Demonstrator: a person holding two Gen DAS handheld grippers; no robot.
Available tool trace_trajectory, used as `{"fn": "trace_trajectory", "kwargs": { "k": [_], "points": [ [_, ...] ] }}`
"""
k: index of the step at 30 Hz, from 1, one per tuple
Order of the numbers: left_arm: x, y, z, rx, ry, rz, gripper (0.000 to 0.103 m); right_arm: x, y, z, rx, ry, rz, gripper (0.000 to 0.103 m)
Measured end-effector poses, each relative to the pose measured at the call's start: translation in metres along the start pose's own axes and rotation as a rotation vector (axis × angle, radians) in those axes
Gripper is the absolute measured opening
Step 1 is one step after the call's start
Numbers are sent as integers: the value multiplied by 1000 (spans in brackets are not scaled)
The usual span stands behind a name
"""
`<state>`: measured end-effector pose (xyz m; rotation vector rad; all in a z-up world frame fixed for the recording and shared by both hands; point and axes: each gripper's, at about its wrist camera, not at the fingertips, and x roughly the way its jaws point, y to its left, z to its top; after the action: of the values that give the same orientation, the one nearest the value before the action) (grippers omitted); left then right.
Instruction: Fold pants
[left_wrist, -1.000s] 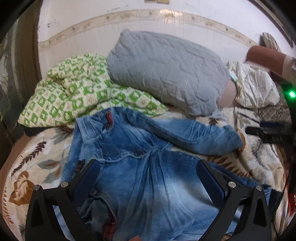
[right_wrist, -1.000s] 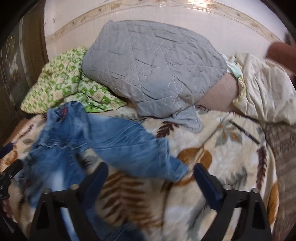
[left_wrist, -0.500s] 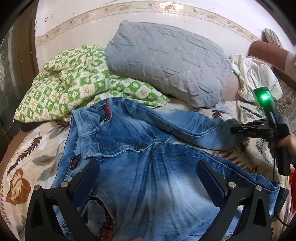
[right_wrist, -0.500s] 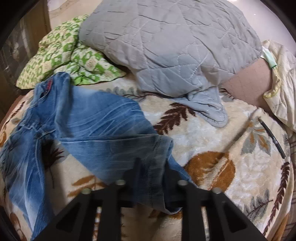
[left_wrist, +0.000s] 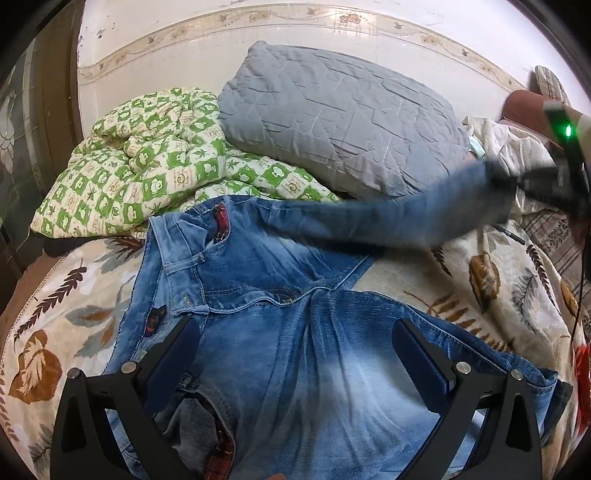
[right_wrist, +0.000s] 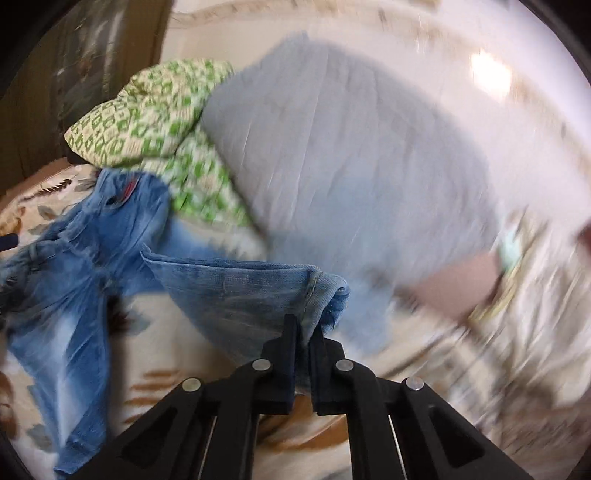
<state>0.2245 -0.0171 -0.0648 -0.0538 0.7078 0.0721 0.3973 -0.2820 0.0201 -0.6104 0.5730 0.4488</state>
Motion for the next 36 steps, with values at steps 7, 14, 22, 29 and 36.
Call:
{"fn": "trace_trajectory", "kwargs": {
  "k": [7,14,22,29,36],
  "points": [
    [0,-2,-1,10,1,2,103,25,4,-25,-156,49,-95,6],
    [-5,-3,-2,11,-8,-8,103,30,24,-99,-115,193,61,3],
    [-7,-7,-3,22,-15,-12,103,0,13,-96,16,97,114,3],
    [-7,-2,-1,4,-21,-10,103,-59,28,-36,32,-73,135,2],
    [-18,9,3,-31,-53,-20,103,-133,45,5,120,-108,211,2]
  ]
}}
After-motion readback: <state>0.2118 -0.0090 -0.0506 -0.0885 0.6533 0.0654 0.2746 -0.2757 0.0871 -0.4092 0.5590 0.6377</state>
